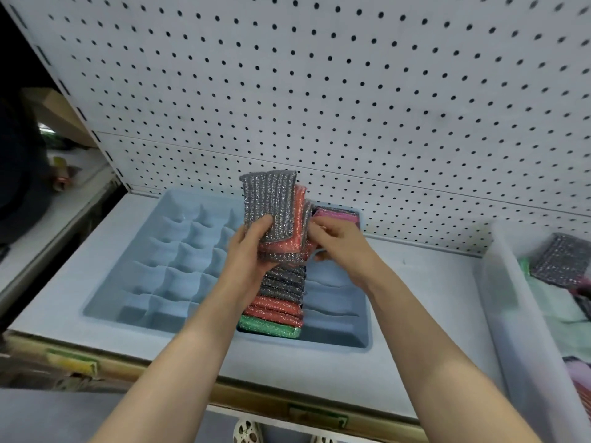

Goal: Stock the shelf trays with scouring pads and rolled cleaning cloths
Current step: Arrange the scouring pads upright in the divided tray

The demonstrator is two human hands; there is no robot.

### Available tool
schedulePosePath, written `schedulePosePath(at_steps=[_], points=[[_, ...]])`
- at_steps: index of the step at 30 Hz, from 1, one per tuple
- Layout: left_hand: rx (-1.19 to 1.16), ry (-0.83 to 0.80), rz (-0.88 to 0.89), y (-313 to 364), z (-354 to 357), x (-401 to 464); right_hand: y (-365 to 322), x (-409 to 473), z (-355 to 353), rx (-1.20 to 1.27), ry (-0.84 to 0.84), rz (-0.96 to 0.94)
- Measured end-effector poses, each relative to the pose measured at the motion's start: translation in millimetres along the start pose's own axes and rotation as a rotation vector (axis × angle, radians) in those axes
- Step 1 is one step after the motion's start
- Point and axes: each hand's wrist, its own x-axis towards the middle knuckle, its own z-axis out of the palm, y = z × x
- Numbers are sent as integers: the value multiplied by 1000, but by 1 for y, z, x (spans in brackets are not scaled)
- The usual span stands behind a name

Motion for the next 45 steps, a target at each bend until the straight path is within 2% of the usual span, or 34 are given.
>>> schedulePosePath(at_steps=[4, 6, 9, 10, 14, 18, 21, 24, 27, 31, 33, 36, 38, 45], points=[[41, -102, -55, 2, 2, -2, 7, -5, -17, -79, 26, -39], [19, -50, -37, 3, 1, 0, 11, -3, -32, -165, 160, -30], [-56, 85, 7, 7, -9, 5, 22, -1, -59, -592, 447, -122], [-58, 119, 19, 8, -13, 6, 24, -1, -65, -677, 477, -149], [-20, 196, 67, 8, -21, 3, 28, 9, -65, -895, 399, -211], [2, 202, 114, 7, -21, -2, 34, 26, -48, -1186, 320, -219], [46, 191, 137, 5, -20, -6, 47, 29, -38, -1159, 322, -246], [72, 171, 147, 3, -21, -6, 59, 33, -38, -1181, 423, -306], [72, 141, 129, -1, -22, -4, 61, 36, -35, -1131, 389, -344], [30, 86, 94, -3, -18, -3, 43, 35, -29, -979, 361, -249], [4, 60, 88, -3, -14, -4, 17, 24, -21, -635, 350, -213], [8, 19, 70, -5, -4, -6, -10, 8, -6, -23, 67, -94], [16, 8, 51, -7, 1, -9, -10, 3, 1, 178, -41, -54], [160, -64, 30, -8, 3, -17, 5, -5, -8, 238, 67, -14]])
